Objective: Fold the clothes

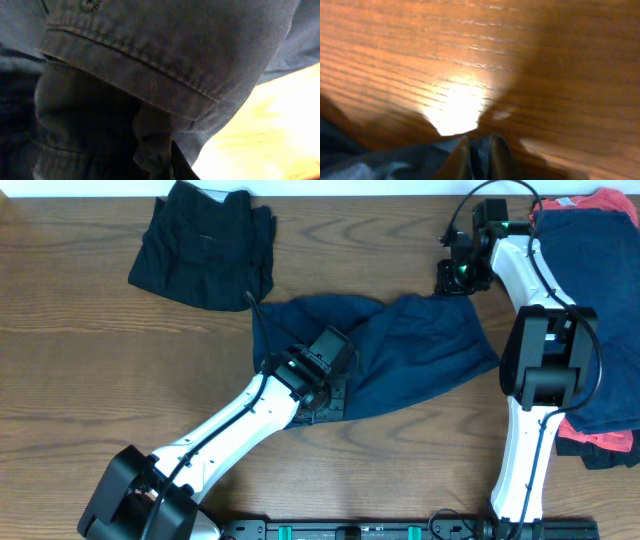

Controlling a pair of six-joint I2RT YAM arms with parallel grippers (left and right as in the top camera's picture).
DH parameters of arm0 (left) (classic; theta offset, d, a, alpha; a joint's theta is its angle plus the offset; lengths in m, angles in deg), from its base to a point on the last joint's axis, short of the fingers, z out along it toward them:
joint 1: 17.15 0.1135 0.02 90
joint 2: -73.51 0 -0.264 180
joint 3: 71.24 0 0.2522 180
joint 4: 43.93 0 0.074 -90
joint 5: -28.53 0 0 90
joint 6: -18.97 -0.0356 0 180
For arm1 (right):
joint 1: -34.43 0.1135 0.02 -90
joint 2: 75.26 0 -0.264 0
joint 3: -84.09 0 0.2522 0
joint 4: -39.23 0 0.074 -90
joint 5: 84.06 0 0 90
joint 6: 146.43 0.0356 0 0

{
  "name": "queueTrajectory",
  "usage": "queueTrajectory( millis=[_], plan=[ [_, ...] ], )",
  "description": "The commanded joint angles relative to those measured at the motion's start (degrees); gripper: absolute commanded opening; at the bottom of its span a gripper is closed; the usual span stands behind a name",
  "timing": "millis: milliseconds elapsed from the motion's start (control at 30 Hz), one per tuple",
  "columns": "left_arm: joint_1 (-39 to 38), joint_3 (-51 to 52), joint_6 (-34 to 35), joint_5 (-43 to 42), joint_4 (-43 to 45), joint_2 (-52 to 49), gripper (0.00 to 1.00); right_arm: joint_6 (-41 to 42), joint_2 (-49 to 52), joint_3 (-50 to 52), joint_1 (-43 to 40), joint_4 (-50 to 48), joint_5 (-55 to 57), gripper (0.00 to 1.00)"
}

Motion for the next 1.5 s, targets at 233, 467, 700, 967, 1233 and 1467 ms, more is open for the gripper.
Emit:
queueTrajectory(
  millis=[233, 467, 700, 967, 1233, 1467],
  plan=[
    [9.14, -1.66, 0.55, 4.87, 1.90, -0.46, 0.06, 1.38, -13.53, -3.56, -2.62, 7.82, -1.40, 0.01],
    [14.51, -3.06, 0.57, 0.09, 1.66, 2.47, 0.06, 3.76, -25.66, -3.56, -5.35, 21.55, 1.44, 0.01],
    [14.56, -3.06, 0.55, 0.15, -0.15, 7.76, 0.06, 8.39, -34.21, -3.54, -7.10, 34.71, 10.12, 0.01],
    [14.38, -2.89, 0.57, 1.68, -8.48, 9.20, 0.06, 9.64, -36.28, 0.66, -7.34, 41.13, 12.17, 0.01],
    [14.45, -2.89, 0.48, 14.51, 2.16, 9.20, 0.06, 9.35, -36.26, 7.41, -7.26, 23.26, 11.89, 0.01],
    [14.51, -2.89, -1.75, 28.06, 15.08, 8.61, 0.06, 8.55, -36.00, 11.10, -7.23, 9.57, 11.37, 0.01]
  ],
)
